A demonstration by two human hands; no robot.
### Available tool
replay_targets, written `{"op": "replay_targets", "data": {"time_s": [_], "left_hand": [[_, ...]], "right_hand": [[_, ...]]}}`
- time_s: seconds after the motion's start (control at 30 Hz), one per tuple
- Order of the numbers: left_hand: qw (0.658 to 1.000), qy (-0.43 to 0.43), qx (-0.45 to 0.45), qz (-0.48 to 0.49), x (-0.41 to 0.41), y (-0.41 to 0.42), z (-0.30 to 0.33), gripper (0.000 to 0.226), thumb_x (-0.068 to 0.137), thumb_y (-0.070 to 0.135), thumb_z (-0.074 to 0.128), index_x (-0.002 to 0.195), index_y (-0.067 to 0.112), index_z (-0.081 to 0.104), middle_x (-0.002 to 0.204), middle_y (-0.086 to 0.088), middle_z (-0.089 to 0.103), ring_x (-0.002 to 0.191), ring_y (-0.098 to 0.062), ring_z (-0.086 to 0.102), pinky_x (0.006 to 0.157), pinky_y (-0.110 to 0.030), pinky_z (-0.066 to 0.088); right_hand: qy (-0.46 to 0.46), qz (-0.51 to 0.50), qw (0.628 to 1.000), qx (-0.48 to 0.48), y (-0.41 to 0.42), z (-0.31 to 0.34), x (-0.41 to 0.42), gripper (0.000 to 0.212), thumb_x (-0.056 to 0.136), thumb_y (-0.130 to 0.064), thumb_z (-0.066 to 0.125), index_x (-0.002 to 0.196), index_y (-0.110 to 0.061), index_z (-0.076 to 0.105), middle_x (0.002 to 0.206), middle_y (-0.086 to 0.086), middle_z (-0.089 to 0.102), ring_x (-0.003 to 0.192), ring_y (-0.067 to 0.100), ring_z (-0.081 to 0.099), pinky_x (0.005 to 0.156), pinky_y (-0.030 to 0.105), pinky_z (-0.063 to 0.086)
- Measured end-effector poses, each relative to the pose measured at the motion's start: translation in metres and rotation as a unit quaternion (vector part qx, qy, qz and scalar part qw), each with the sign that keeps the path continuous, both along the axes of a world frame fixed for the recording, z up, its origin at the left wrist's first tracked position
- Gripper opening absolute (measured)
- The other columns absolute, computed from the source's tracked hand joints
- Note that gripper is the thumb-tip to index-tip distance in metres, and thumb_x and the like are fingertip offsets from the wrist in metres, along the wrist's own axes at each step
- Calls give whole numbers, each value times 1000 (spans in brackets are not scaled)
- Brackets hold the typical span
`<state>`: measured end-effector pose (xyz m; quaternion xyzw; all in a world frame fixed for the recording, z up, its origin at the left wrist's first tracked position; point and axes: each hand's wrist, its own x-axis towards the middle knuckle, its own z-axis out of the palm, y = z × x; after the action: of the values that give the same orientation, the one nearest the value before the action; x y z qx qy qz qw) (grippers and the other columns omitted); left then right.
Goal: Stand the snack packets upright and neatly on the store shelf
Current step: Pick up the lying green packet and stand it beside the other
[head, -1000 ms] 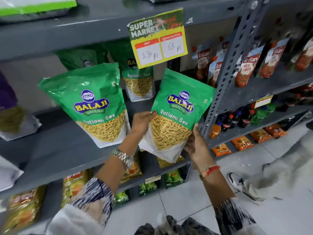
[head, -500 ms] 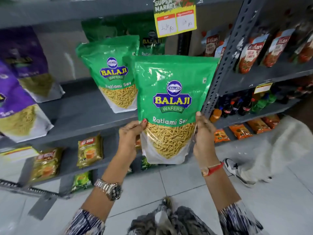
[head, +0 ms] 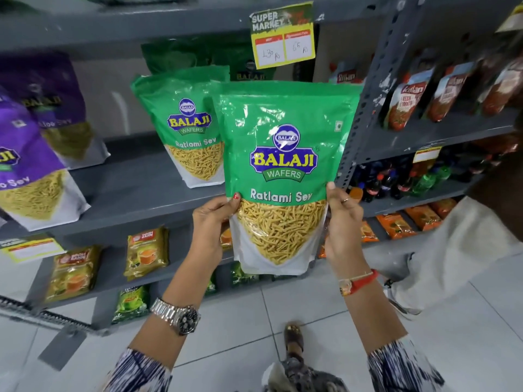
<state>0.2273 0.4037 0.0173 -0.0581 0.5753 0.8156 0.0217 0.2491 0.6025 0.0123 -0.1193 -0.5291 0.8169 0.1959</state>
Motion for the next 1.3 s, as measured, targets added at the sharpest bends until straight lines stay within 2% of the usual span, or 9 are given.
{"op": "replay_targets", "data": {"time_s": [0.1,0.3,0.43,0.6,0.73,0.93,1.1,1.2,1.3], "left_hand": [[998,-44,-26,24,-21,13,-13,18,77,10,67,63,19,72,54,9,69,50,-2,60,48,-15,49],[995,-73,-49,57,-82,48,-18,10,78,5,67,70,10,66,56,3,64,67,-18,51,63,-25,46],[993,-65,-61,81,-129,65,-11,5,78,4,68,82,2,69,71,-4,60,79,-21,51,81,-37,49],[992,-37,-21,121,-185,78,-4,34,80,0,64,112,-9,60,91,-6,67,87,-20,59,96,-35,48],[991,-19,-11,135,-211,76,-14,32,83,-3,59,114,-10,57,68,5,69,76,-13,55,93,-33,46],[987,11,-43,153,-221,72,-34,34,84,-2,57,116,-12,56,92,0,63,80,-9,57,96,-31,44],[994,12,-62,95,-221,69,-49,45,88,13,56,131,9,45,113,2,60,98,-2,59,87,-14,48],[997,-17,-78,25,-222,74,-60,52,89,19,55,137,13,36,133,-4,52,120,-18,51,103,-33,41],[996,-11,-93,4,-224,80,-60,49,87,18,56,134,12,39,137,-9,51,122,-24,51,103,-36,41]], "right_hand": [[-26,-12,1000,3,9,-15,-24,20,93,-21,54,88,-18,73,104,9,72,111,29,63,104,52,44],[-55,-20,998,24,35,-29,-101,28,94,-23,51,101,0,65,113,26,66,111,41,60,100,57,45],[-29,8,999,27,46,-23,-154,23,96,-22,46,90,-11,66,100,16,68,103,36,62,97,51,49],[4,15,999,32,52,-12,-226,22,97,-20,46,89,-13,65,76,-9,75,76,7,69,71,24,56],[17,64,997,50,51,-17,-261,24,97,-22,45,103,-9,64,95,-1,70,90,15,65,89,35,52],[0,125,990,70,54,-40,-272,20,98,-24,43,107,-17,58,98,-6,68,85,2,67,75,21,54],[-38,193,975,107,58,-47,-265,37,97,-36,40,131,-23,43,117,-14,58,101,-6,56,81,18,43],[-51,241,961,128,53,-55,-256,38,95,-41,39,129,-25,44,118,-14,60,105,-4,58,85,21,43],[-60,238,960,131,47,-52,-251,43,95,-43,39,133,-22,42,129,-2,57,116,11,55,97,30,42]]}}
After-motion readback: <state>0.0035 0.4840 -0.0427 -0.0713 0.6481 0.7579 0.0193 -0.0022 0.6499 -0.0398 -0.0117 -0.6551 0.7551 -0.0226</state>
